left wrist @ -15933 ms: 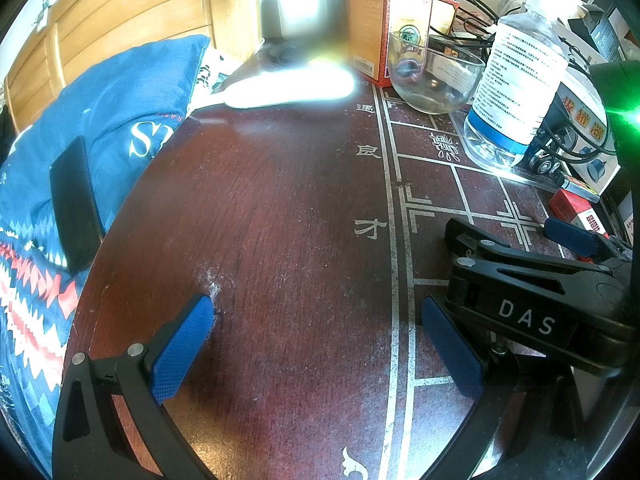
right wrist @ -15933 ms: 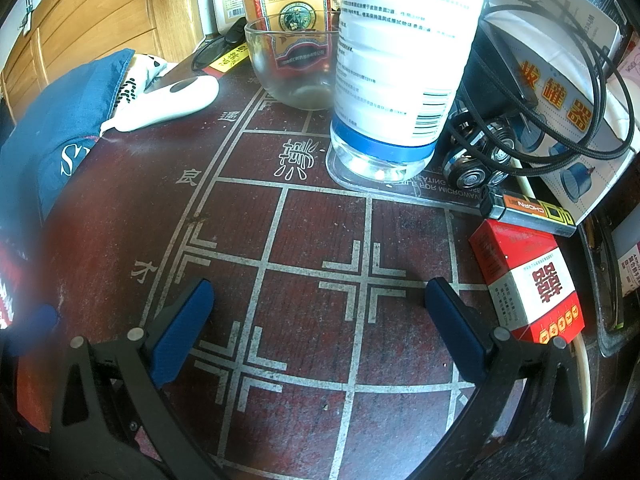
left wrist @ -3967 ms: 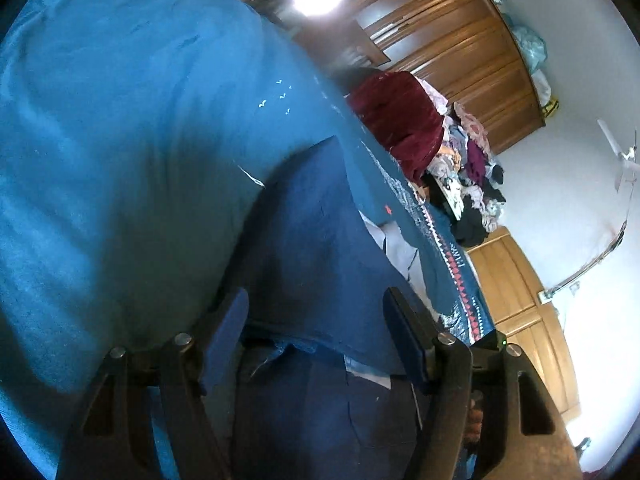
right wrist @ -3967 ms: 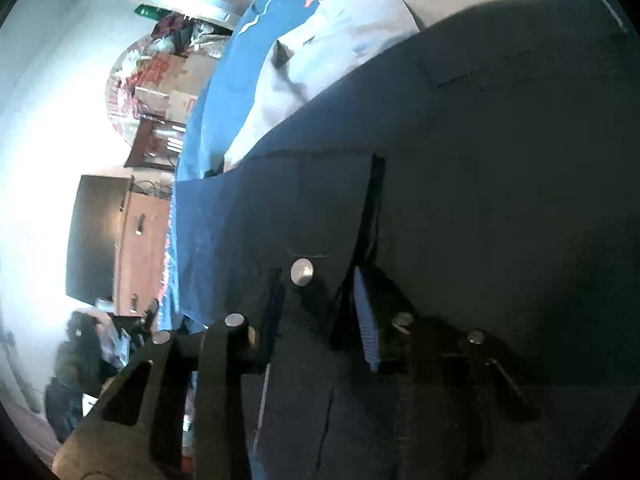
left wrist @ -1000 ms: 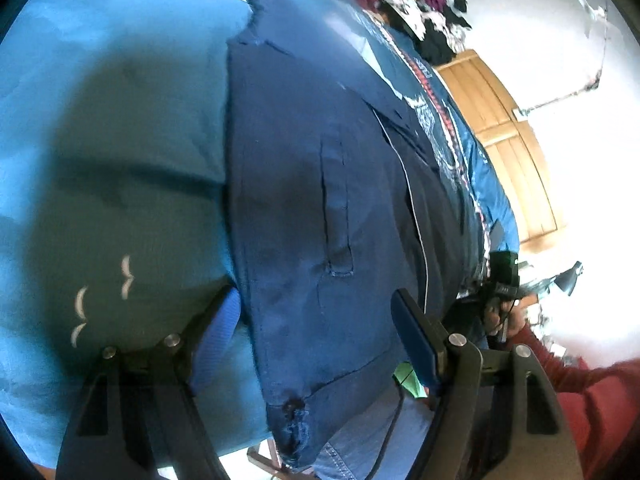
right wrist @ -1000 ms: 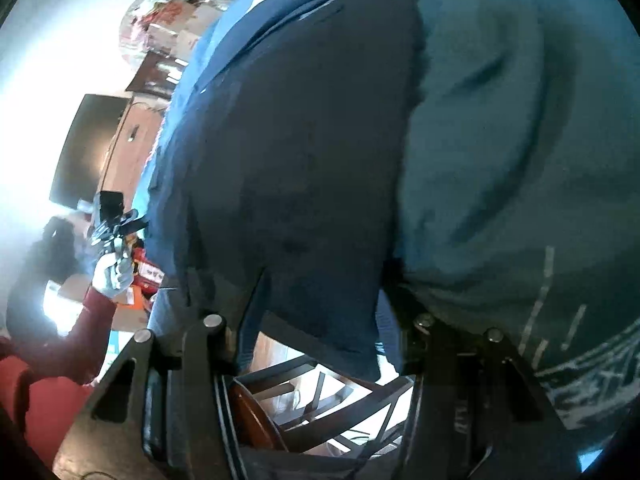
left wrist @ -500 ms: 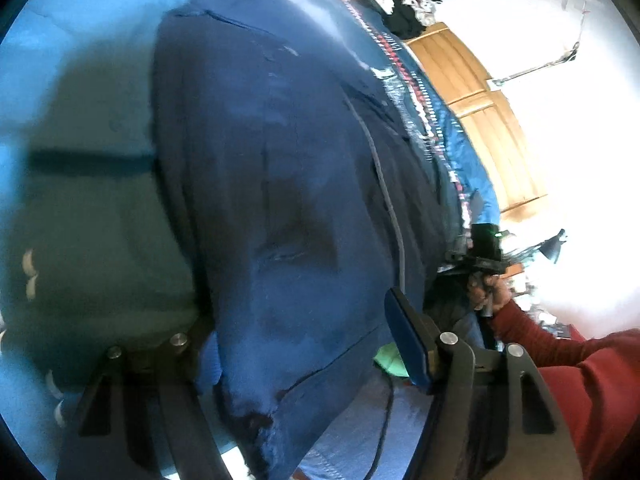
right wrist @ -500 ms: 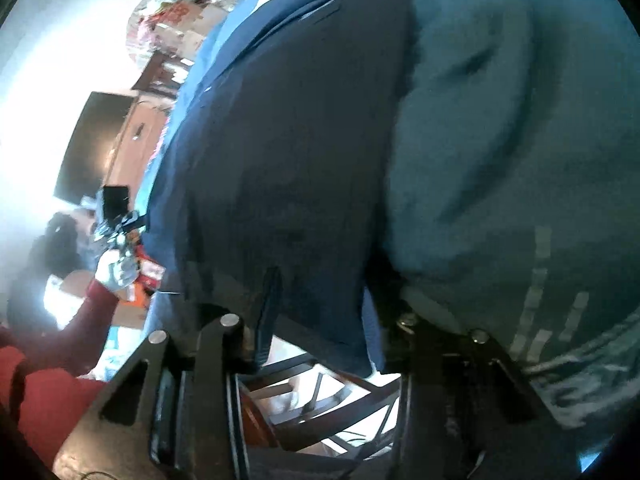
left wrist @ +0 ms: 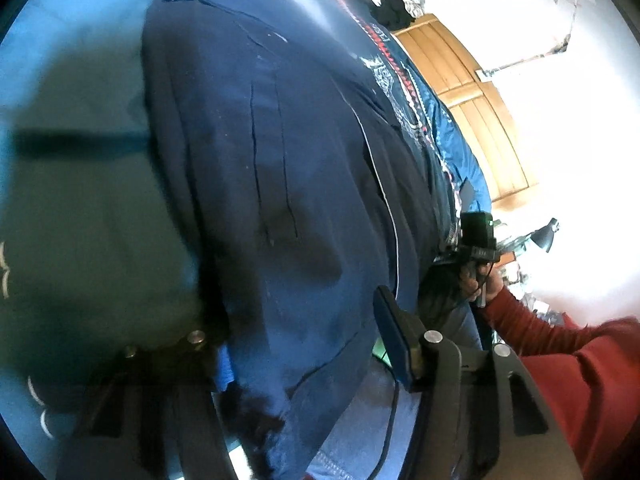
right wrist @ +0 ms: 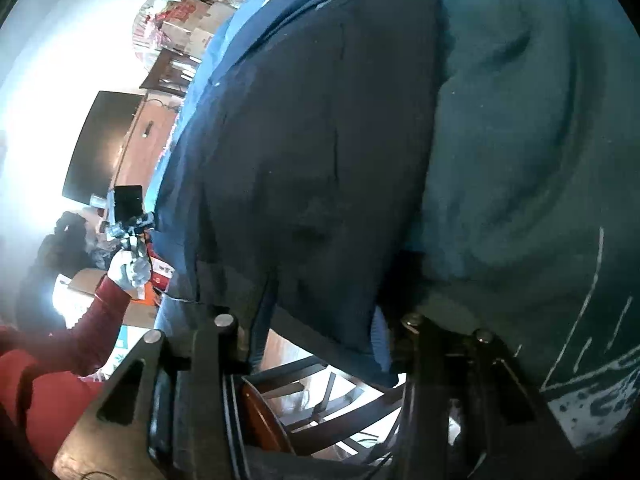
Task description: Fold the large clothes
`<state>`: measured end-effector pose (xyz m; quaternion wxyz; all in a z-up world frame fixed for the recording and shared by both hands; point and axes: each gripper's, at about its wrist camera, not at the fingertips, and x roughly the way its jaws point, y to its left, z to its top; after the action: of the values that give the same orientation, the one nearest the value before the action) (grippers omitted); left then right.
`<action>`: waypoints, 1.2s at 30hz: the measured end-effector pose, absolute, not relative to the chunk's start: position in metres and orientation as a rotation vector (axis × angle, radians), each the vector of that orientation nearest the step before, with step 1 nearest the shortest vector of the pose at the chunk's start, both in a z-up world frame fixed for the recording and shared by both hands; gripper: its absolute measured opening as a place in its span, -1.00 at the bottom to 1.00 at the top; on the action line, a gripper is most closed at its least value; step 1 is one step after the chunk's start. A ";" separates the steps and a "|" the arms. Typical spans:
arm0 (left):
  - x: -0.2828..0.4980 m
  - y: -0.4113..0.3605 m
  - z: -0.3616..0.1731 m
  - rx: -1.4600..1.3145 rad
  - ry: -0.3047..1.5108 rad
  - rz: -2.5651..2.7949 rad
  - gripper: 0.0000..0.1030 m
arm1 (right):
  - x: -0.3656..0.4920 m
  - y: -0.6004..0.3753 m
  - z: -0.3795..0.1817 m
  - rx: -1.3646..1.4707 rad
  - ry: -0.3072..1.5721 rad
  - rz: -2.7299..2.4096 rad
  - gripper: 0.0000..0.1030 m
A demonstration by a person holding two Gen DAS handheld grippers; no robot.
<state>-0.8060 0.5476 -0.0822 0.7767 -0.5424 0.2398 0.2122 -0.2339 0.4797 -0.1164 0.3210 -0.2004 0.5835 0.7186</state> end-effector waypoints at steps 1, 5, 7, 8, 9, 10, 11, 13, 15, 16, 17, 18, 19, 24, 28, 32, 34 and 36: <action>-0.805 0.550 -0.083 -1.171 0.512 0.476 0.13 | -0.235 0.481 -0.116 -0.535 1.523 1.883 -0.28; -0.797 0.544 -0.072 -1.164 0.469 0.510 -0.62 | -0.234 0.469 -0.076 -0.459 1.416 1.928 -0.86; -0.800 0.539 -0.051 -1.159 0.351 0.505 -0.74 | -0.226 0.462 -0.043 -0.322 1.391 1.977 -0.89; -0.802 0.538 -0.041 -1.155 0.294 0.505 -0.75 | -0.223 0.461 -0.031 -0.264 1.386 1.998 -0.91; -0.806 0.539 -0.030 -1.148 0.228 0.502 -0.75 | -0.220 0.461 -0.021 -0.215 1.381 2.014 -0.92; -0.809 0.541 -0.020 -1.143 0.163 0.495 -0.75 | -0.218 0.464 -0.009 -0.170 1.371 2.030 -0.93; -0.811 0.545 -0.011 -1.139 0.099 0.488 -0.75 | -0.216 0.471 0.002 -0.126 1.363 2.049 -0.93; -0.809 0.559 0.003 -1.126 0.031 0.475 -0.75 | -0.213 0.486 0.019 -0.081 1.345 2.069 -0.94; -0.804 0.582 0.015 -1.122 -0.011 0.463 -0.75 | -0.210 0.516 0.039 -0.063 1.320 2.088 -0.95; -0.801 0.602 0.023 -1.112 -0.016 0.466 -0.76 | -0.207 0.536 0.048 -0.057 1.310 2.095 -0.95; -0.800 0.623 0.031 -1.101 -0.019 0.484 -0.81 | -0.202 0.562 0.056 -0.053 1.299 2.106 -0.95; -0.801 0.640 0.036 -1.093 -0.020 0.503 -0.81 | -0.198 0.584 0.061 -0.058 1.289 2.107 -0.95; -0.802 0.669 0.044 -1.087 -0.029 0.525 -0.85 | -0.193 0.609 0.064 -0.067 1.287 2.097 -0.95; -0.807 0.790 0.033 -1.129 -0.030 0.733 -0.86 | -0.160 0.743 0.024 -0.119 1.356 1.966 -0.88; -0.809 0.864 -0.044 -1.269 0.151 0.973 -0.85 | -0.144 0.801 -0.053 -0.349 1.402 1.724 -0.62; -0.805 0.878 -0.090 -1.335 0.197 1.014 -0.67 | -0.132 0.793 -0.077 -0.288 1.399 1.712 0.21; -0.804 0.875 -0.080 -1.301 0.156 0.984 -0.06 | -0.133 0.789 -0.077 -0.276 1.381 1.727 0.35; -0.810 0.870 -0.066 -1.264 0.099 0.986 0.31 | -0.134 0.787 -0.073 -0.281 1.341 1.729 0.37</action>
<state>-0.8101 0.8702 -0.0661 0.6944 -0.5663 0.0444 0.4417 -0.1337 0.7867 -0.0728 0.4508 -0.1137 0.5427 0.6995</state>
